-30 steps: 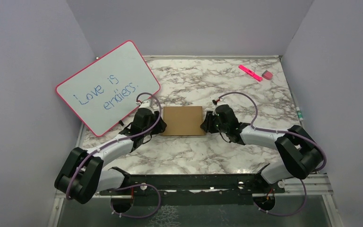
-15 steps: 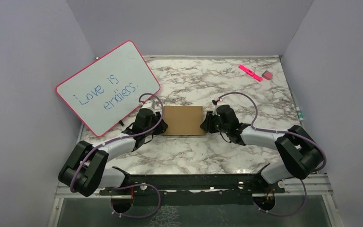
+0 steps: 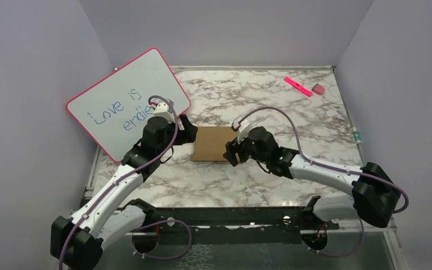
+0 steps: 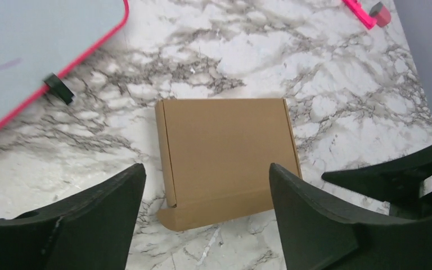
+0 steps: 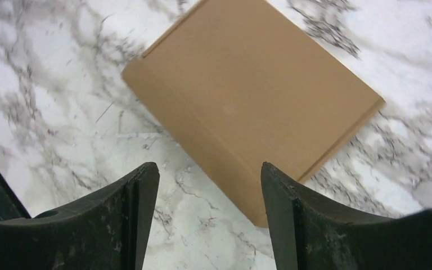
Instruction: Fold the paper box
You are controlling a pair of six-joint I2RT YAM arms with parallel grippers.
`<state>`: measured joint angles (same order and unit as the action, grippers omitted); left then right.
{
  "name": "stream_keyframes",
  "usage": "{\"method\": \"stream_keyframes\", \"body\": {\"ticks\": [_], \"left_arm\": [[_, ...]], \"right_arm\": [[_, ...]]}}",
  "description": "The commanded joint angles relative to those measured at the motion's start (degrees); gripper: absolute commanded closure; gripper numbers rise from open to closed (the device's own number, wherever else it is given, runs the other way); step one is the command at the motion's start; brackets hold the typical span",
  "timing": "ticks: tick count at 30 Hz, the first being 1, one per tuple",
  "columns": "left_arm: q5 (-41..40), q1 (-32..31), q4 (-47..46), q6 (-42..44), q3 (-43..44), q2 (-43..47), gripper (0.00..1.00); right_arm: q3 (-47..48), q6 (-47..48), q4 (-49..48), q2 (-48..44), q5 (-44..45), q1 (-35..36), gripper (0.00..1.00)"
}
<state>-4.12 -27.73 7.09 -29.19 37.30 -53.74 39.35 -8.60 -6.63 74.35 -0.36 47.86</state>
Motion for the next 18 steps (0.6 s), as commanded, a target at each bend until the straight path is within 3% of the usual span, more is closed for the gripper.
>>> {"method": "stream_keyframes", "body": {"ticks": [1, 6, 13, 18], "left_arm": [[-5.66, 0.28, 11.34, 7.85, 7.13, 5.14, 0.14], [-10.55, 0.46, 15.27, 15.55, 10.58, 9.14, 0.05], [-18.84, 2.81, 15.28, 23.82, 5.02, 11.67, 0.01], [-15.57, 5.3, 14.31, 22.78, 3.61, 14.67, 0.01]], "right_arm": [[3.2, 15.55, 2.94, 2.43, 7.12, 7.0, 0.26], [6.72, 26.18, 4.02, 7.64, 12.78, 13.18, 0.24], [9.24, 33.86, 1.4, 14.58, 23.33, 17.74, 0.27], [9.56, 38.69, -2.93, 18.01, 27.61, 19.48, 0.28]]}}
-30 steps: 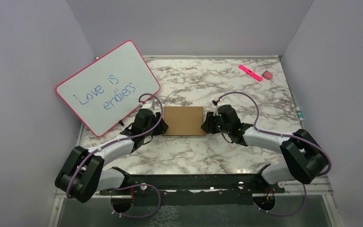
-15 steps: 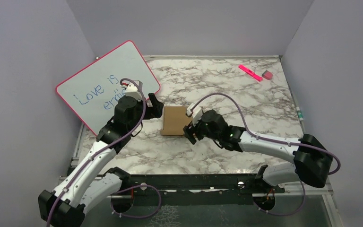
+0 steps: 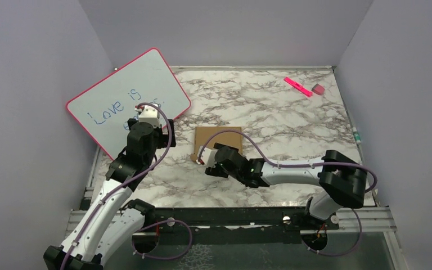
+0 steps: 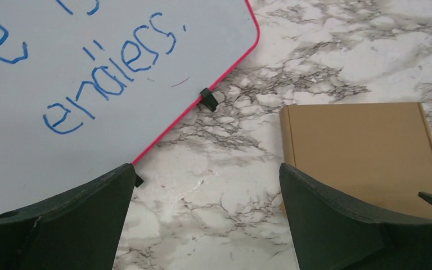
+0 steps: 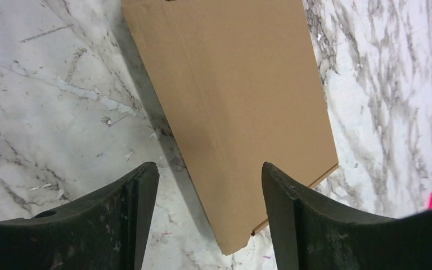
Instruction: Fold the paper box
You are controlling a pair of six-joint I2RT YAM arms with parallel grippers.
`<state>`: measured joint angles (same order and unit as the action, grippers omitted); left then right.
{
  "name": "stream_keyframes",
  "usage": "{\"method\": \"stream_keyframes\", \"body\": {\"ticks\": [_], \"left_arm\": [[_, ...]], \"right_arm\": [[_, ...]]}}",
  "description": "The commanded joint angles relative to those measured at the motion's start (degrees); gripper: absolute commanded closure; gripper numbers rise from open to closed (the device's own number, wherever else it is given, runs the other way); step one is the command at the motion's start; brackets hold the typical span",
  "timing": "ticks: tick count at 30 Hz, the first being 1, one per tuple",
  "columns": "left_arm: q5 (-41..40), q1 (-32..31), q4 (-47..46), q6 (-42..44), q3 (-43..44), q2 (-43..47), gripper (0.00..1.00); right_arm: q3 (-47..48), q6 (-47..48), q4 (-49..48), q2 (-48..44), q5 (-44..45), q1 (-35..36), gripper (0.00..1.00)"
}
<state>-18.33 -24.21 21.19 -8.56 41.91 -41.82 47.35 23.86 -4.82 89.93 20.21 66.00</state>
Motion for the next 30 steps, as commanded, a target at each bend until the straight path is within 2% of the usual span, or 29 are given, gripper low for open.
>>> {"method": "stream_keyframes", "body": {"ticks": [1, 9, 18, 22, 27, 30], "left_arm": [[-1.51, 1.99, 0.16, 1.99, -1.22, 3.0, 0.01], [1.1, 3.64, 0.26, 1.44, -1.3, 2.36, 0.01], [2.38, 4.56, -0.16, 1.25, -1.51, 2.55, 0.01], [2.59, 4.78, -0.23, 1.29, -1.62, 2.56, 0.01], [2.51, 4.95, -0.27, 1.32, -1.66, 2.66, 0.01], [2.55, 5.04, -0.27, 1.29, -1.66, 2.83, 0.01]], "right_arm": [[1.52, 7.2, -5.55, 3.3, 7.94, 1.45, 0.29], [3.13, 10.3, -9.13, 11.23, 10.37, 2.89, 0.3], [0.65, 17.81, -21.07, 14.93, 17.66, 4.26, 0.45], [0.29, 17.93, -21.01, 13.78, 17.87, 4.58, 0.56], [0.15, 16.32, -17.59, 11.09, 16.98, 4.58, 0.84], [0.43, 15.05, -14.27, 9.03, 16.51, 4.58, 0.94]]}}
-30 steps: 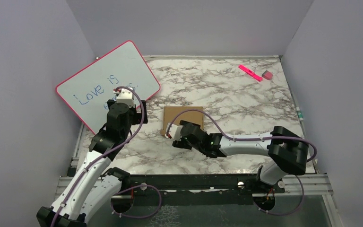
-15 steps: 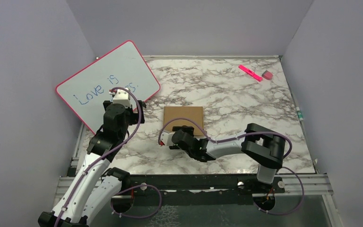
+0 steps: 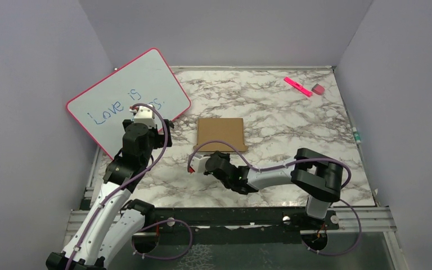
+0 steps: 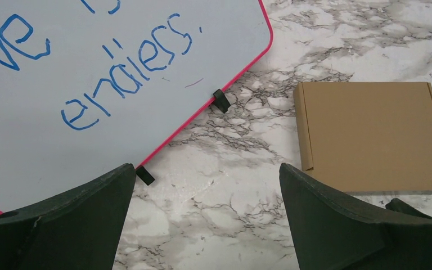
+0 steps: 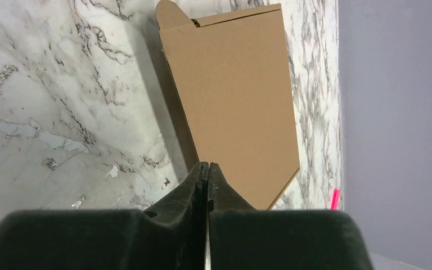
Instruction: Fold the paper box
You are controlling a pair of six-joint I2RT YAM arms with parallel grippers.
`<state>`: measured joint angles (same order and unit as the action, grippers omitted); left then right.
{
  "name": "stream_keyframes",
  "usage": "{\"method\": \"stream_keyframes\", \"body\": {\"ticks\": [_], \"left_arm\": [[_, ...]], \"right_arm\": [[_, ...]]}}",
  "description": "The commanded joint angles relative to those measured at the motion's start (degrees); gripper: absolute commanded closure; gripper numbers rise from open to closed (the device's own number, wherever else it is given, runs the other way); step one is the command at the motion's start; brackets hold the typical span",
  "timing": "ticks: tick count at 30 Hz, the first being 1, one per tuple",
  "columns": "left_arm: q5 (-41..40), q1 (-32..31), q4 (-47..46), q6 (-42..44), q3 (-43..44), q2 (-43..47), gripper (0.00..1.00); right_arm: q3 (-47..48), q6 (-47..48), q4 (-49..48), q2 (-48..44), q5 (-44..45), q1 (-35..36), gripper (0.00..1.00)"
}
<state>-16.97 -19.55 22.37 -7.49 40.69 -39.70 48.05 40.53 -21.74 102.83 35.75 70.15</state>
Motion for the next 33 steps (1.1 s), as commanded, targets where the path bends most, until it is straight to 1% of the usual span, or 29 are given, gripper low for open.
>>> {"method": "stream_keyframes", "body": {"ticks": [1, 4, 5, 6, 10, 12, 14, 17, 22, 24, 26, 28, 29, 31, 33], "left_arm": [[1.14, 0.39, -1.45, 0.34, -0.43, 0.69, 0.01], [1.34, 0.38, -1.69, 0.39, -0.43, 1.09, 0.01], [1.33, 0.38, -1.78, 0.49, -0.55, 1.22, 0.01], [1.38, 0.41, -1.86, 0.6, -0.6, 1.29, 0.01], [1.26, 0.48, -1.89, 0.71, -0.69, 1.31, 0.01], [1.21, 0.47, -1.81, 0.69, -0.76, 1.44, 0.01], [0.92, 0.45, -1.85, 0.72, -0.86, 1.62, 0.01], [0.48, 0.43, -1.89, 0.78, -0.83, 1.67, 0.01], [0.67, 0.48, -1.84, 0.77, -0.77, 1.58, 0.01], [0.69, 0.55, -1.85, 0.77, -0.78, 1.73, 0.01], [0.55, 0.56, -1.89, 0.73, -0.81, 1.9, 0.01], [0.53, 0.54, -1.89, 0.8, -0.78, 1.89, 0.01], [0.55, 0.57, -1.89, 0.74, -0.78, 1.75, 0.01], [0.66, 0.56, -1.89, 0.73, -0.81, 1.73, 0.01], [0.76, 0.57, -1.88, 0.72, -0.78, 1.66, 0.01]], "right_arm": [[-0.06, -2.08, 3.66, -4.67, 0.85, 0.43, 0.97], [0.27, -3.18, 6.61, -7.09, -0.01, 0.43, 0.99], [0.27, -3.21, 7.22, -7.59, -0.39, 0.43, 0.98], [0.21, -3.14, 7.57, -8.01, -0.72, 0.43, 0.94], [-0.59, -2.04, 5.21, -6.44, -1.31, 0.43, 0.66], [-0.65, -1.02, 3.39, -4.59, -1.02, 0.43, 0.54], [-0.46, 0.63, 0.68, -2.42, -0.23, 0.38, 0.45], [-0.57, 4.05, -4.33, 0.4, 1.42, 0.43, 0.36], [-0.43, 10.93, -13.44, 5.44, 3.56, 0.43, 0.33], [-0.69, 14.7, -18.86, 8.22, 5.02, 0.43, 0.33], [-1.21, 19.32, -26.27, 11.09, 6.62, 0.35, 0.34], [-1.18, 22.82, -31.45, 13.64, 7.63, 0.13, 0.37], [-1.01, 23.54, -32.5, 14.6, 7.82, 0.02, 0.39], [-0.65, 23.71, -32.87, 15.63, 7.76, -0.24, 0.42], [-0.65, 23.68, -33.47, 15.97, 7.76, -0.36, 0.48]]}}
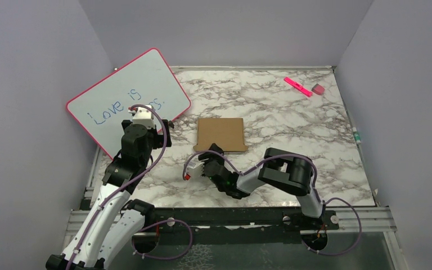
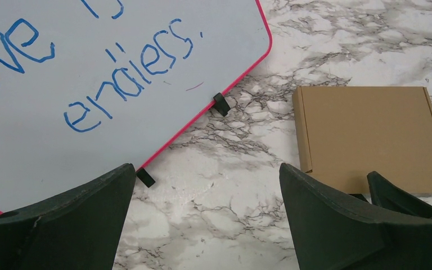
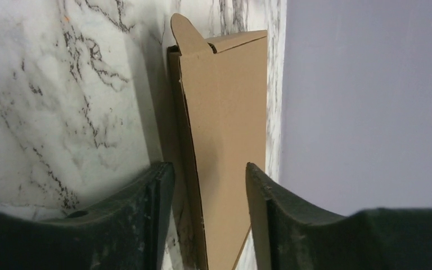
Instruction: Fold the paper box
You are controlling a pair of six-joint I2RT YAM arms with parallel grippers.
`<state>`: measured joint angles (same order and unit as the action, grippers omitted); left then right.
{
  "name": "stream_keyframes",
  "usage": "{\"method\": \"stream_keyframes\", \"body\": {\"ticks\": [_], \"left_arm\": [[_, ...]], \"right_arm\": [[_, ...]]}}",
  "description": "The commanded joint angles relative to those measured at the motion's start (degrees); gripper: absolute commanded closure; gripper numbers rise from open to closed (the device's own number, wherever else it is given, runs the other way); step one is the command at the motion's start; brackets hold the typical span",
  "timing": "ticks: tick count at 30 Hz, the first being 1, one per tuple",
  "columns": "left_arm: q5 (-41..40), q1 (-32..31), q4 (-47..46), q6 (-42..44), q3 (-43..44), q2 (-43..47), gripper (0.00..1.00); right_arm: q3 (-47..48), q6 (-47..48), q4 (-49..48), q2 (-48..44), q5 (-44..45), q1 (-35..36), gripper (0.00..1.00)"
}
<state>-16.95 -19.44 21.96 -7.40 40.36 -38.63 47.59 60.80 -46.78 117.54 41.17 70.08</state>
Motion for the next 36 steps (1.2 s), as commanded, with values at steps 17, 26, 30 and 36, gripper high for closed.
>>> {"method": "stream_keyframes", "body": {"ticks": [17, 26, 30, 36], "left_arm": [[1.84, 1.33, -1.76, 1.11, -0.18, -0.57, 0.01], [4.46, 1.38, -2.25, 1.43, -0.65, 1.38, 0.01], [5.32, 1.36, -2.38, 1.71, -0.38, 1.17, 0.01], [6.53, 1.4, -2.62, 1.94, -0.51, 1.37, 0.01]], "right_arm": [[5.01, -9.66, 21.29, -11.46, -3.74, -1.09, 0.99], [14.8, -23.03, 51.98, -19.72, -11.52, -1.09, 0.99], [21.99, -27.4, 65.84, -21.89, -17.14, -1.09, 0.99], [30.69, -28.94, 79.78, -23.08, -24.35, -1.97, 0.99]]}}
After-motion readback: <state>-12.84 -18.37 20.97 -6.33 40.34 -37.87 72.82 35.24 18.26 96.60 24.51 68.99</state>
